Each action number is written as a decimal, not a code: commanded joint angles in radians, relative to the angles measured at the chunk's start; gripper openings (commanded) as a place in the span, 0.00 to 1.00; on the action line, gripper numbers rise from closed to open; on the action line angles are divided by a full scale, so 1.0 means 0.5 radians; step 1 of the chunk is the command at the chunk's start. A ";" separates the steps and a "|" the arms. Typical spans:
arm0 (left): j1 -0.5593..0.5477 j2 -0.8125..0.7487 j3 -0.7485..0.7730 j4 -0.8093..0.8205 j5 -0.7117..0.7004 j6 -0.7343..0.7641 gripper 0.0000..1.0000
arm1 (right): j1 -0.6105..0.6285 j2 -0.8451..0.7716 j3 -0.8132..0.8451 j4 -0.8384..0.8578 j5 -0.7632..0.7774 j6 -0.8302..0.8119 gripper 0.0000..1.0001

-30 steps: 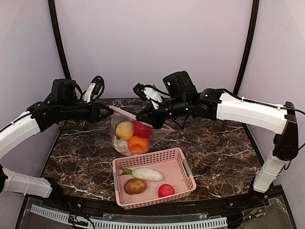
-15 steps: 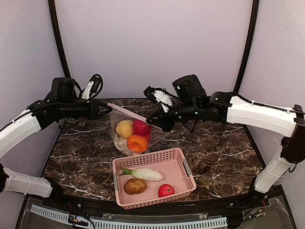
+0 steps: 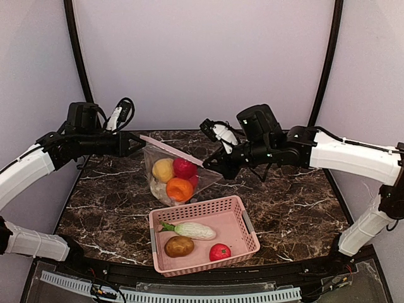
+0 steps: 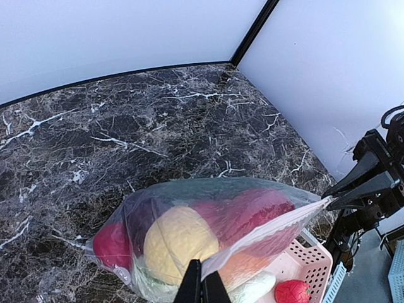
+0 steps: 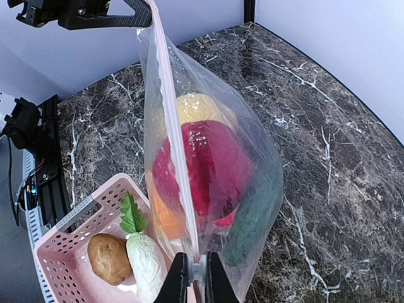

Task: Place the food in the zip-top bag and seal the zipper
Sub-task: Zip the zipper on the zipper food storage bag.

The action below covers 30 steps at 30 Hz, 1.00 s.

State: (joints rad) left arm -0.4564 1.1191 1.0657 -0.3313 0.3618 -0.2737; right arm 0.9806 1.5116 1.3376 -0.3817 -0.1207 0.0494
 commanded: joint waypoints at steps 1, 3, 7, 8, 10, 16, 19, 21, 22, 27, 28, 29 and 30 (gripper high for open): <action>0.078 -0.023 0.092 0.023 -0.104 -0.005 0.01 | -0.031 -0.083 -0.073 -0.195 0.084 0.047 0.00; 0.088 -0.021 0.092 0.024 -0.094 -0.001 0.01 | -0.032 -0.097 -0.095 -0.198 0.091 0.056 0.00; 0.105 -0.004 0.105 0.011 -0.081 0.010 0.01 | -0.031 -0.121 -0.127 -0.210 0.097 0.074 0.00; 0.108 0.000 0.111 0.010 -0.080 0.012 0.01 | -0.031 -0.127 -0.133 -0.213 0.100 0.077 0.00; 0.114 0.005 0.117 0.012 -0.080 0.014 0.01 | -0.033 -0.140 -0.147 -0.218 0.113 0.084 0.00; 0.131 0.016 0.124 0.014 -0.065 0.017 0.01 | -0.031 -0.186 -0.196 -0.224 0.125 0.111 0.00; 0.139 0.017 0.124 0.013 -0.060 0.017 0.01 | -0.031 -0.209 -0.221 -0.229 0.130 0.126 0.00; 0.142 0.017 0.124 0.015 -0.058 0.017 0.01 | -0.031 -0.224 -0.237 -0.229 0.131 0.131 0.00; 0.144 0.015 0.124 0.015 -0.058 0.017 0.01 | -0.031 -0.231 -0.242 -0.230 0.130 0.135 0.00; 0.149 0.018 0.118 0.020 -0.054 0.013 0.01 | -0.032 -0.246 -0.262 -0.241 0.125 0.148 0.00; 0.150 0.019 0.118 0.021 -0.052 0.014 0.01 | -0.032 -0.247 -0.266 -0.245 0.125 0.150 0.00; 0.152 0.020 0.118 0.021 -0.052 0.014 0.01 | -0.033 -0.249 -0.267 -0.246 0.123 0.151 0.00; 0.153 0.020 0.119 0.021 -0.052 0.014 0.01 | -0.032 -0.252 -0.274 -0.246 0.122 0.153 0.00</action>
State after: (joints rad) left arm -0.4103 1.1370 1.0904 -0.3504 0.3855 -0.2729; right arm 0.9787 1.4132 1.2350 -0.4160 -0.0841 0.1112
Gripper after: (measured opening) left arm 0.009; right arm 0.065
